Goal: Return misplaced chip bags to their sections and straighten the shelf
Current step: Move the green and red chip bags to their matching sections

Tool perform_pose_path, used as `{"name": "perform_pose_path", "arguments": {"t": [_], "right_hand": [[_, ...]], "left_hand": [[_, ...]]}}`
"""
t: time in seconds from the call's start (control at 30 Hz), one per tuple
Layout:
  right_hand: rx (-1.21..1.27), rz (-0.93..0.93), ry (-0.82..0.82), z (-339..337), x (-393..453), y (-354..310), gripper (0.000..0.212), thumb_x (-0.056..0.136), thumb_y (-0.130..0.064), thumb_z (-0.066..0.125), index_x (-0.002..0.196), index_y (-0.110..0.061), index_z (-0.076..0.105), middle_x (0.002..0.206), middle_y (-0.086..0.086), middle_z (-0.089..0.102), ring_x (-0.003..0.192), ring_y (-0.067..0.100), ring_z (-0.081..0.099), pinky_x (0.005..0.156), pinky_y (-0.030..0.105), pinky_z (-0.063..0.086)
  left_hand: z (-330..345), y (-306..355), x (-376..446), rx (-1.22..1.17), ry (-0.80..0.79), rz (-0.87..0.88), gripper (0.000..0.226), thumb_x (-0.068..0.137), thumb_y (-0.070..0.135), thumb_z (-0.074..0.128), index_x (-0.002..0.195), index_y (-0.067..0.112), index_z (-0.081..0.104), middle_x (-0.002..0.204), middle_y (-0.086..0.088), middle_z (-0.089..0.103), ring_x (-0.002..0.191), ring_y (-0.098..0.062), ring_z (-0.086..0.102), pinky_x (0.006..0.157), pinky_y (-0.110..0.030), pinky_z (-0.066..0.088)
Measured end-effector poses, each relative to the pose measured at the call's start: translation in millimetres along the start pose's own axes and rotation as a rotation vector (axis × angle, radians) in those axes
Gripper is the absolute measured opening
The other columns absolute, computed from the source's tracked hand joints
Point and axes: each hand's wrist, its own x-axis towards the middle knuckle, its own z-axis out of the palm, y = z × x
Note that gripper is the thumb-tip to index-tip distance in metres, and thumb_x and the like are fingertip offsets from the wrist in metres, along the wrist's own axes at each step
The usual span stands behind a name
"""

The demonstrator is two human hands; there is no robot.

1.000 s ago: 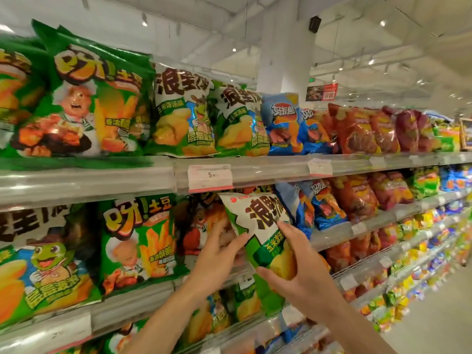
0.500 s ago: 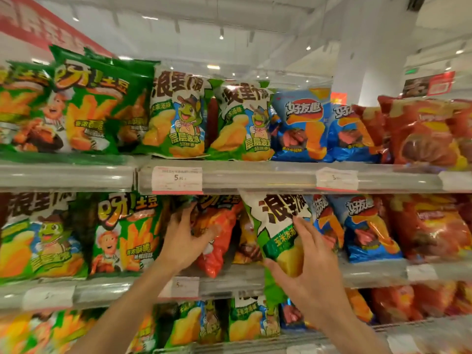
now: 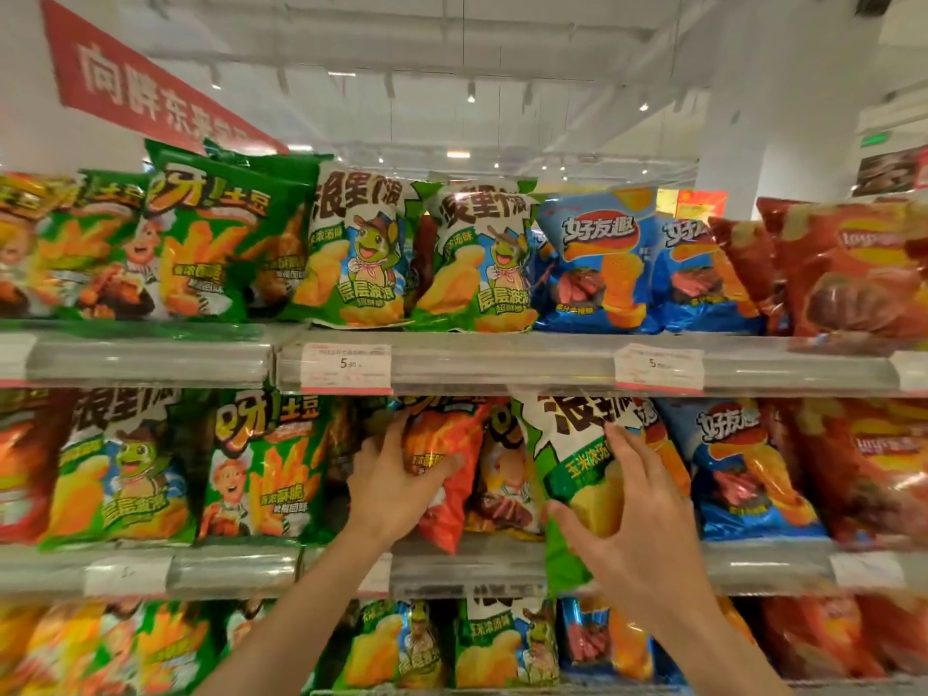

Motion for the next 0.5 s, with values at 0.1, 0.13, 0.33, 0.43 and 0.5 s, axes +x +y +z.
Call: {"name": "perform_pose_path", "arguments": {"t": [0.1, 0.13, 0.33, 0.43, 0.5], "right_hand": [[-0.003, 0.004, 0.017, 0, 2, 0, 0.099, 0.074, -0.068, 0.065, 0.153, -0.025, 0.024, 0.154, -0.005, 0.033, 0.141, 0.017, 0.030, 0.116, 0.046, 0.025], [-0.006, 0.006, 0.025, 1, 2, 0, 0.098, 0.074, -0.067, 0.066, 0.153, -0.024, 0.025, 0.154, -0.004, 0.034, 0.141, 0.018, 0.031, 0.116, 0.045, 0.025], [-0.018, -0.004, 0.061, 19, 7, -10, 0.095, 0.077, -0.068, 0.062, 0.152, -0.021, 0.027, 0.153, 0.001, 0.036, 0.140, 0.022, 0.034, 0.111, 0.054, 0.034], [-0.027, -0.027, 0.063, 34, 10, -23, 0.096, 0.078, -0.066, 0.064, 0.153, -0.020, 0.027, 0.153, 0.003, 0.036, 0.141, 0.023, 0.034, 0.111, 0.055, 0.035], [-0.033, -0.041, 0.067, 45, 13, -33, 0.094, 0.078, -0.063, 0.067, 0.152, -0.020, 0.028, 0.153, 0.003, 0.036, 0.140, 0.024, 0.033, 0.109, 0.054, 0.032]], "left_hand": [[-5, 8, -7, 0.078, 0.068, 0.031, 0.106, 0.062, 0.087, 0.053, 0.152, 0.039, 0.024, 0.142, -0.013, 0.039, 0.135, -0.035, 0.035, 0.112, -0.051, 0.031], [-9, 9, -9, 0.107, 0.097, 0.042, 0.105, 0.062, 0.087, 0.052, 0.152, 0.040, 0.024, 0.142, -0.014, 0.039, 0.135, -0.035, 0.035, 0.112, -0.051, 0.030], [-41, 3, -34, 0.220, 0.241, 0.085, 0.101, 0.061, 0.087, 0.048, 0.149, 0.044, 0.025, 0.141, -0.012, 0.039, 0.135, -0.032, 0.031, 0.111, -0.050, 0.025], [-62, -6, -48, 0.266, 0.277, 0.085, 0.101, 0.061, 0.087, 0.049, 0.150, 0.046, 0.024, 0.145, -0.010, 0.034, 0.137, -0.030, 0.026, 0.112, -0.050, 0.022], [-78, -13, -57, 0.296, 0.308, 0.074, 0.103, 0.058, 0.090, 0.045, 0.150, 0.048, 0.023, 0.145, -0.008, 0.033, 0.137, -0.029, 0.024, 0.112, -0.051, 0.021]]}}
